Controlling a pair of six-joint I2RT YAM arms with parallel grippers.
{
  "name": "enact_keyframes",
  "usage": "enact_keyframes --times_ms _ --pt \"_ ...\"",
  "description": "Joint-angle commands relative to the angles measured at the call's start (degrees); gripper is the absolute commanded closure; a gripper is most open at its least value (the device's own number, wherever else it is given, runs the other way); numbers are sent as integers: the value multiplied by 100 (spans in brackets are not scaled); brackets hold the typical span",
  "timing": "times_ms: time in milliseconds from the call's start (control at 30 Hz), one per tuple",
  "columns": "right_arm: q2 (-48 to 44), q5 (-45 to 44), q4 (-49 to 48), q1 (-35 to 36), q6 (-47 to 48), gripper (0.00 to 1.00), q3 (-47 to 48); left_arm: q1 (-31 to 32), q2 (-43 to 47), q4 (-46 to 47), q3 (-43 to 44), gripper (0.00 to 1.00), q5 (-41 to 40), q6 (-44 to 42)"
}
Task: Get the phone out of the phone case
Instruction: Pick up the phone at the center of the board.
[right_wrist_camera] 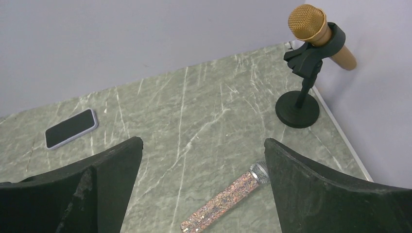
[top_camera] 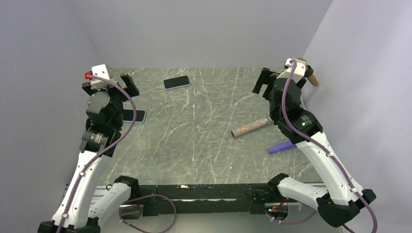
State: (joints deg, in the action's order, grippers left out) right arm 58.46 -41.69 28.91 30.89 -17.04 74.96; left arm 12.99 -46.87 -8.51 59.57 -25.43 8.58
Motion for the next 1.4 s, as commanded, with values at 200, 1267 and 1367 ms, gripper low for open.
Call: enact_keyframes --times_ms 200,1267,1367 --pt "-164 -84 201 -7 -126 0 71 6 -700 -540 442 1 -102 458" --pt "225 1412 425 -5 -1117 0 34 -2985 -5575 -894 1531 16 5190 3587" --pt "251 1492 390 -5 -1145 0 16 -2982 -6129 -860 1791 13 5384 3616"
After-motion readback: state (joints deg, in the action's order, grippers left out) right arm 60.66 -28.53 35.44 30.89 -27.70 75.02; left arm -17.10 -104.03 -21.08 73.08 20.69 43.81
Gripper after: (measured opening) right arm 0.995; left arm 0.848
